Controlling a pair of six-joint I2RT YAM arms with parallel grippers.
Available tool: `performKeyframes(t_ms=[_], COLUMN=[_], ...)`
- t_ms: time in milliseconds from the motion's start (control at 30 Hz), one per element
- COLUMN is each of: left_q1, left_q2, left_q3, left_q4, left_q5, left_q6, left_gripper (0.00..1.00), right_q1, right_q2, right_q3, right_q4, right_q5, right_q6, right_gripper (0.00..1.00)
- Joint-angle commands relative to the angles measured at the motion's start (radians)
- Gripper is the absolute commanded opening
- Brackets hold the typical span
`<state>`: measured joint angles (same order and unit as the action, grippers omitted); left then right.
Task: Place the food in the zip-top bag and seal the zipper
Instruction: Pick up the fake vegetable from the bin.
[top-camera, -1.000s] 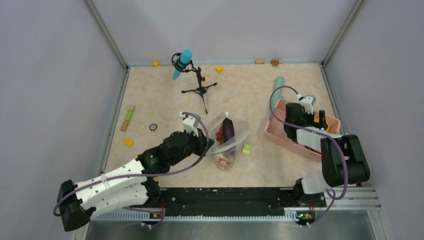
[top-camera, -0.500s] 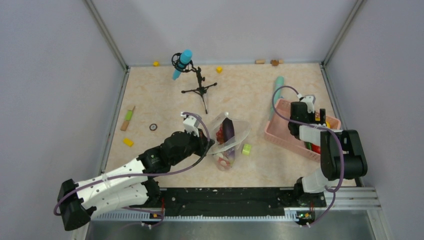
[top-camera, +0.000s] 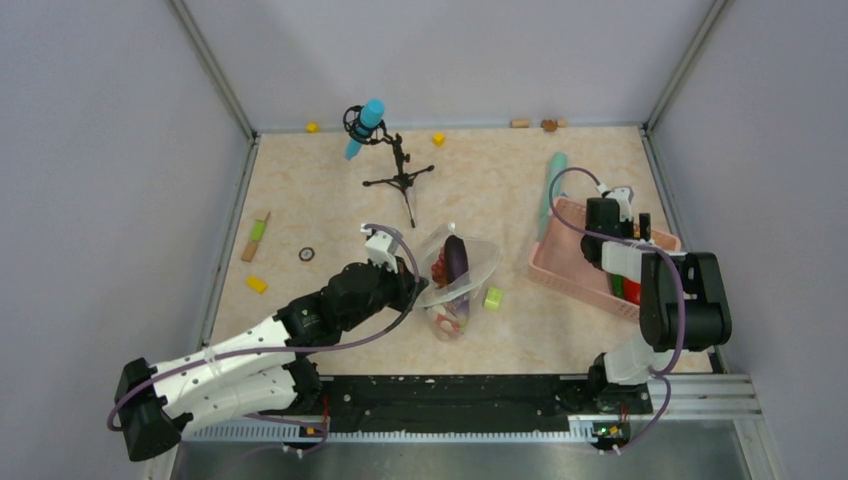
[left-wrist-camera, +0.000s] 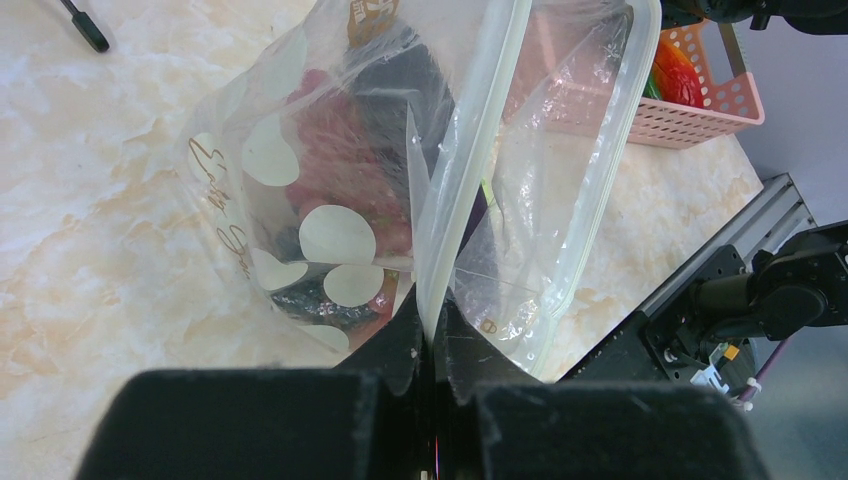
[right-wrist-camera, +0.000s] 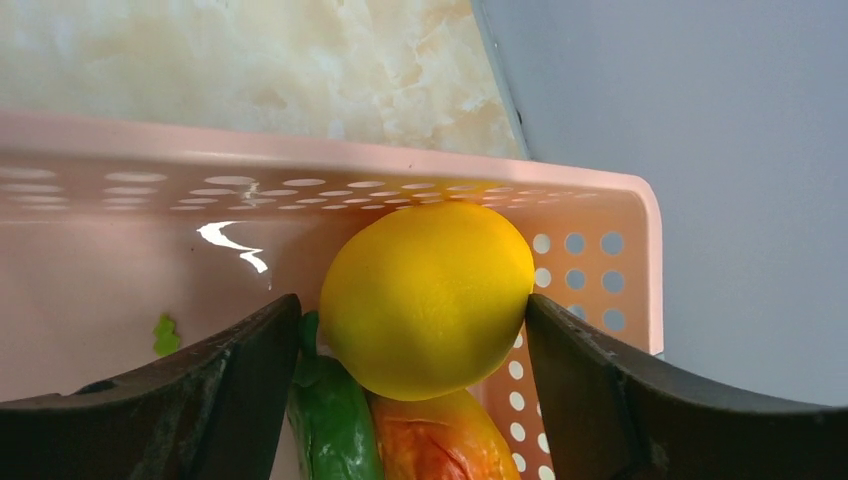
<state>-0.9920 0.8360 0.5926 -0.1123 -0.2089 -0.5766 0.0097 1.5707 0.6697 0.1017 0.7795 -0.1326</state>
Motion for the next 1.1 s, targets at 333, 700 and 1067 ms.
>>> performKeyframes(t_ms=[333,700,1067], left_q1=[0.001,0.001,0.002], left_q2=[-0.006,-0.009,-0.015], left_q3=[0.007,0.008,0.009], left_q4=[0.036,0.034,0.033], left_q5=[-0.006,-0.019,0.008], left_q6=[0.006,0.009,0.005], left_gripper=[0.0,0.0,0.0], right_q1=[-0.005,-0.005,-0.005], right_q2=[-0.073,-0.213,-0.525], right_q3=[-0.03,-0.099,-0.152], right_q4=[0.01,0.048,-0.01], right_q5=[-0.067,-0.158,-0.414], right_q6=[0.036,0.026,0.057], right_gripper=[0.33,0.1,0.06])
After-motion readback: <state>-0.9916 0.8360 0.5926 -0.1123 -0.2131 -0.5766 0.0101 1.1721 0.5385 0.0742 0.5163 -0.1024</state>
